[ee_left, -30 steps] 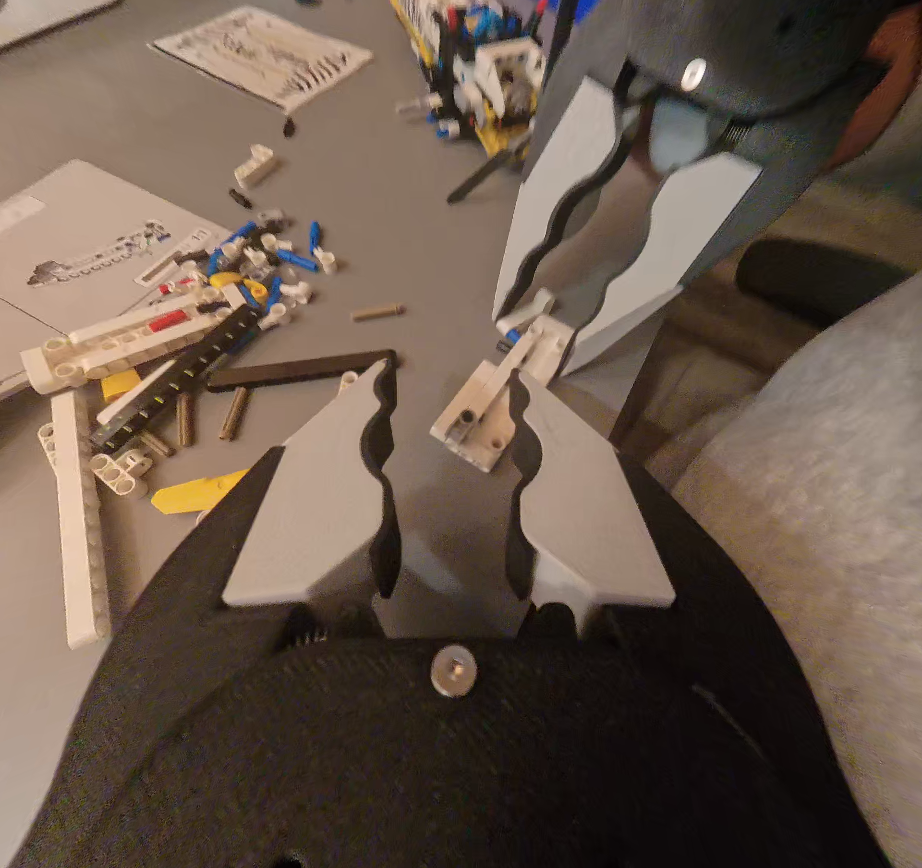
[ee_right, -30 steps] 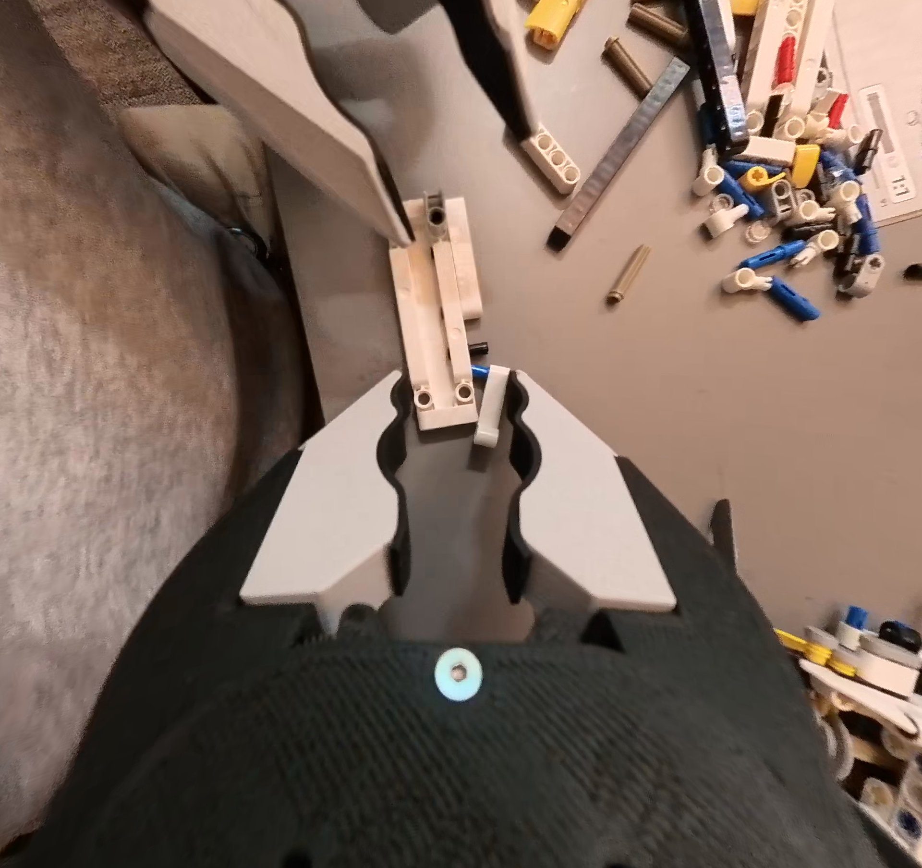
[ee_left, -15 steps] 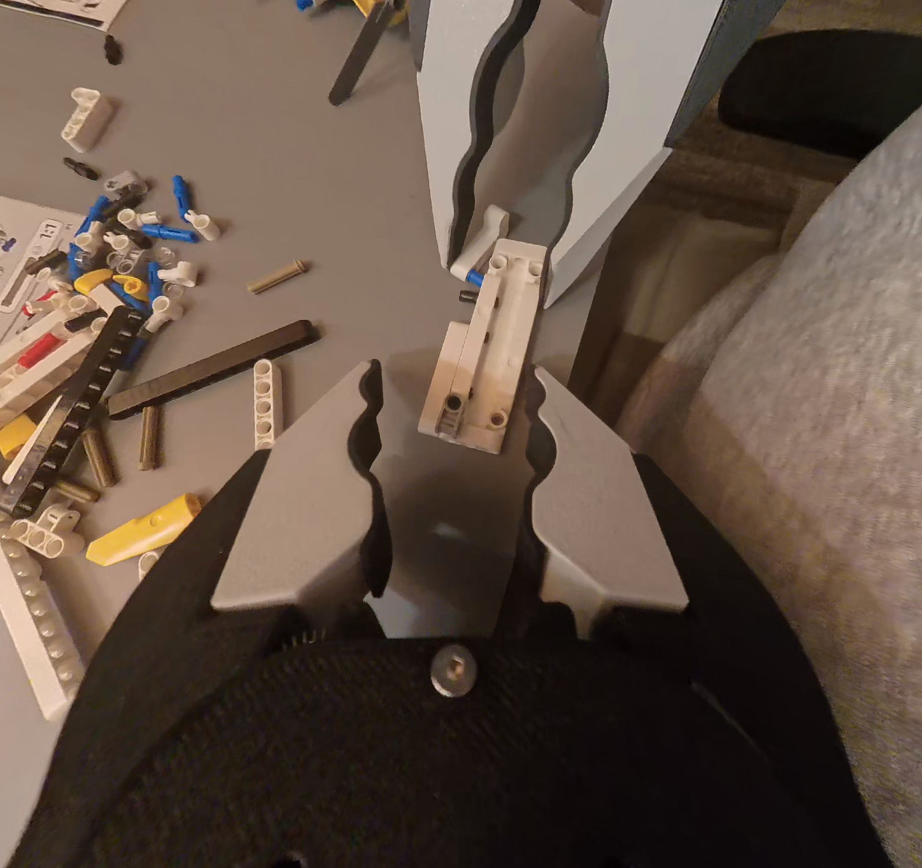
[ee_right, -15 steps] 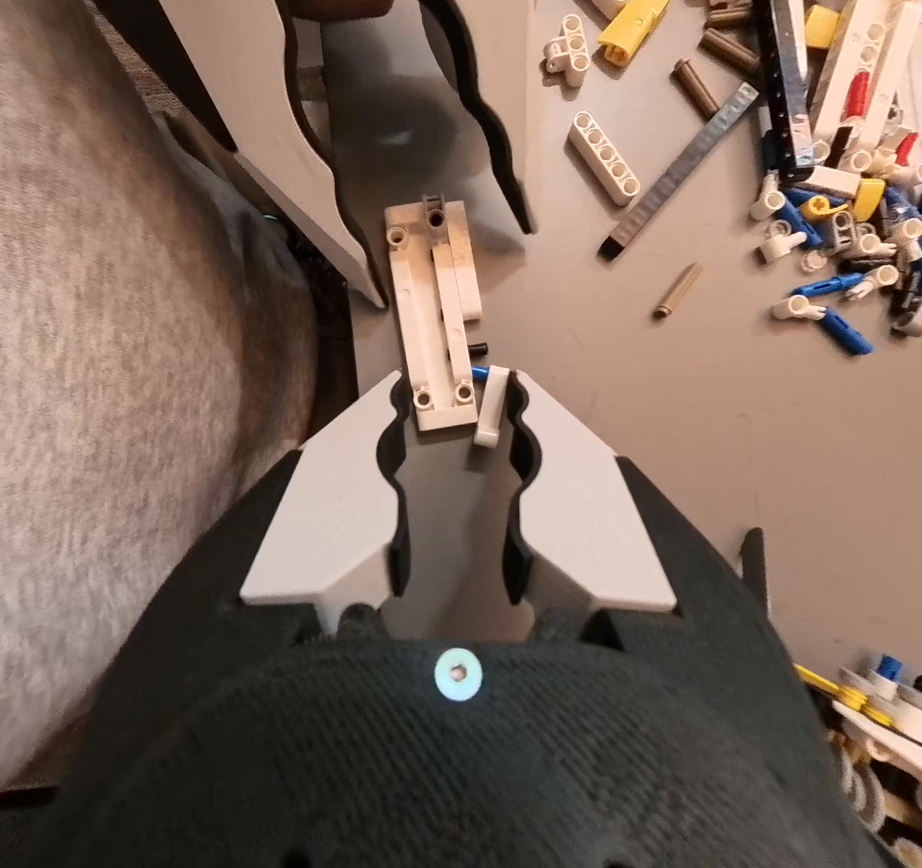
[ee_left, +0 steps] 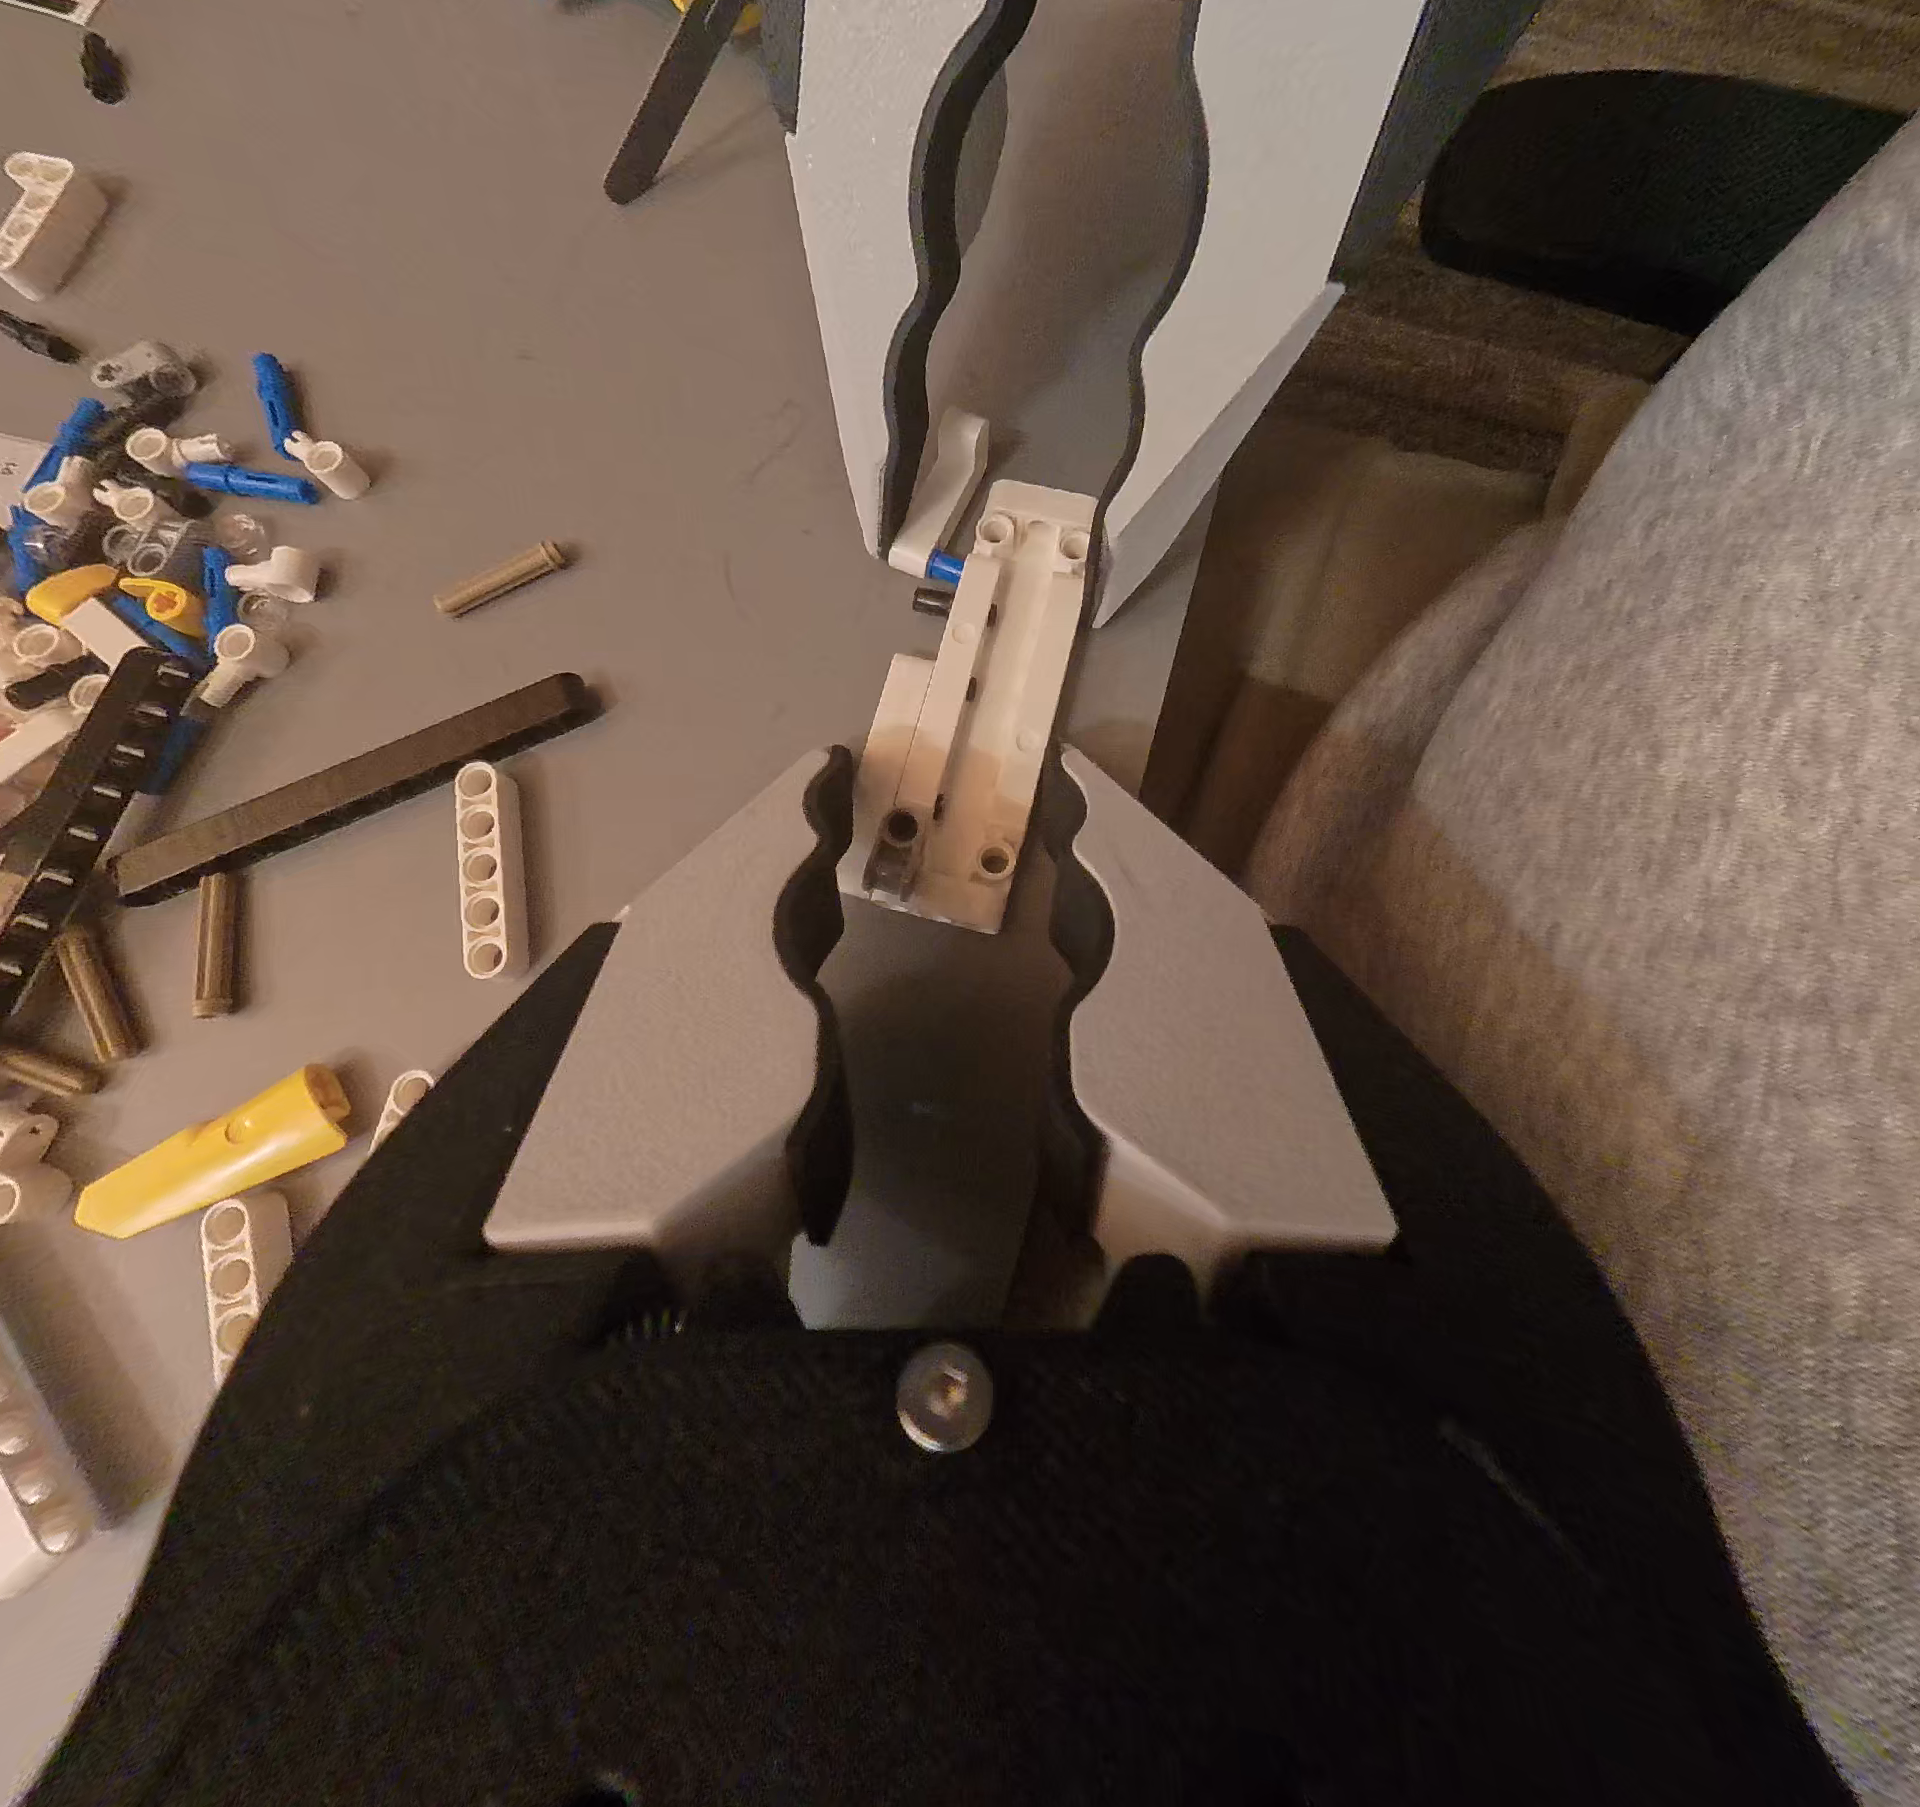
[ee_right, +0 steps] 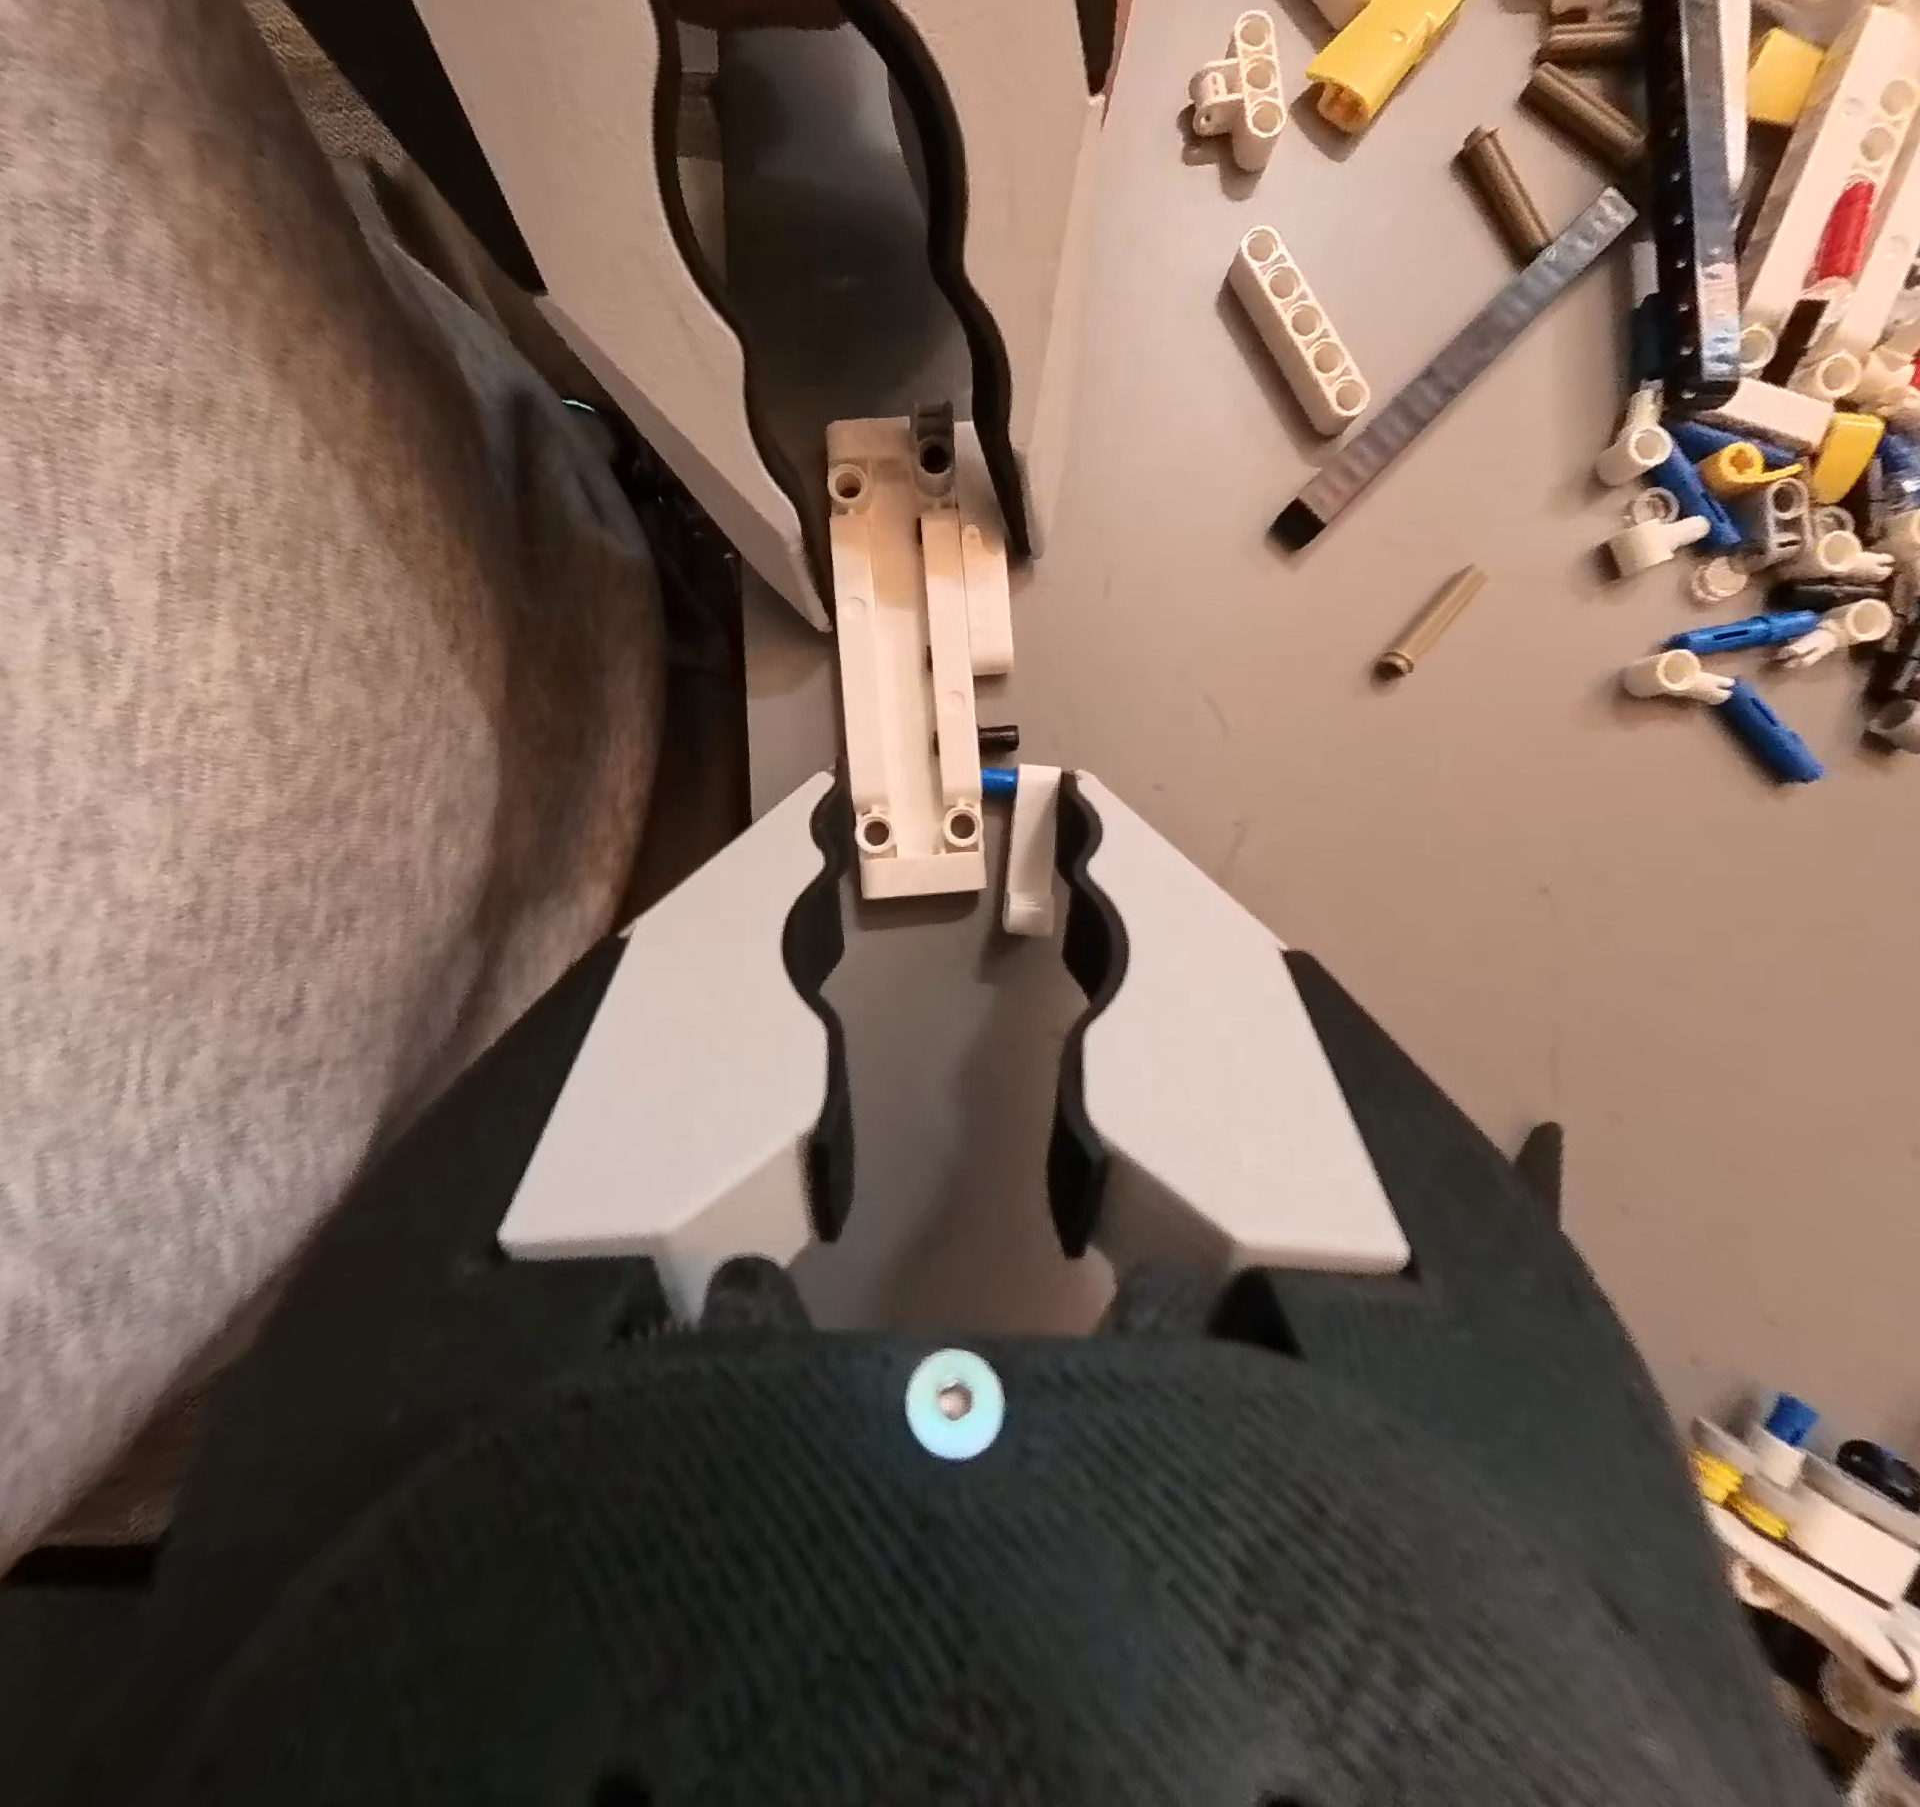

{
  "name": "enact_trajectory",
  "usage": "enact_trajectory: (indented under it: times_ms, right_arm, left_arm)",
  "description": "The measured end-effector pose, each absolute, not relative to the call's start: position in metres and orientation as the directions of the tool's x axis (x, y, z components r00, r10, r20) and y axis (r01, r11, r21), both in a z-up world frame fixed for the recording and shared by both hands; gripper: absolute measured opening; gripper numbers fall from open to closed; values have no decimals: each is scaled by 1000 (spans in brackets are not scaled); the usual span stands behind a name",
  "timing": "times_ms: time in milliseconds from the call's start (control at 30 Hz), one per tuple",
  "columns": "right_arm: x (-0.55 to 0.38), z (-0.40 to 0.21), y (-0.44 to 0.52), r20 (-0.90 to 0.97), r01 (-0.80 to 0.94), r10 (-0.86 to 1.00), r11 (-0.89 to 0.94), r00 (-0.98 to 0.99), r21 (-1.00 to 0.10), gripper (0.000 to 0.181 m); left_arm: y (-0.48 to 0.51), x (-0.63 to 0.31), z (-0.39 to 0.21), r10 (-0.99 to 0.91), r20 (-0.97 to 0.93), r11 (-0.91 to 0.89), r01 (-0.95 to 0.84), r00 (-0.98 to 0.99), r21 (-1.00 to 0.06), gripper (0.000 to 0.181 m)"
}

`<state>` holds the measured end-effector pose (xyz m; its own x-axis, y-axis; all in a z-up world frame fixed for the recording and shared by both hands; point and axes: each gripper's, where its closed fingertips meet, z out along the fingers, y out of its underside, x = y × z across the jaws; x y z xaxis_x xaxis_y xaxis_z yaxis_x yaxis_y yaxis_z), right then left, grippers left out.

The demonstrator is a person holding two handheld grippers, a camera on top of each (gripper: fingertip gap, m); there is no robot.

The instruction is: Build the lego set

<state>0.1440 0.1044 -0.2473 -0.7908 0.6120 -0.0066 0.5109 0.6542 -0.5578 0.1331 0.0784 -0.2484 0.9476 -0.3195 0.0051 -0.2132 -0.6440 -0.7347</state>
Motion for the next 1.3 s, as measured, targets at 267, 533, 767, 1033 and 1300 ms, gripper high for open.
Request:
enact_trajectory:
  times_ms: [267, 533, 767, 1033, 1300]
  right_arm:
    - [145, -246, 106, -49, 549, 626, 639, -778, -539, 47]
    - [144, -246, 101, -62, 596, 675, 600, -735, -533, 46]
    - [142, -247, 103, -52, 579, 652, 631, -757, -516, 40]
    - [141, -246, 101, -70, 557, 619, 645, -782, -522, 40]
    - [141, -246, 101, -50, 538, 607, 661, -793, -524, 40]
  left_arm:
    - [79, 133, -248, -307, 12, -640, -197, 952, -743, 37]
    - [79, 133, -248, -296, 24, -637, -178, 955, -750, 37]
    - [80, 133, -248, -295, 26, -636, -176, 955, -751, 37]
    - [80, 133, -248, -291, 33, -637, -168, 956, -752, 37]
    - [80, 133, -248, -288, 43, -638, -158, 957, -754, 37]
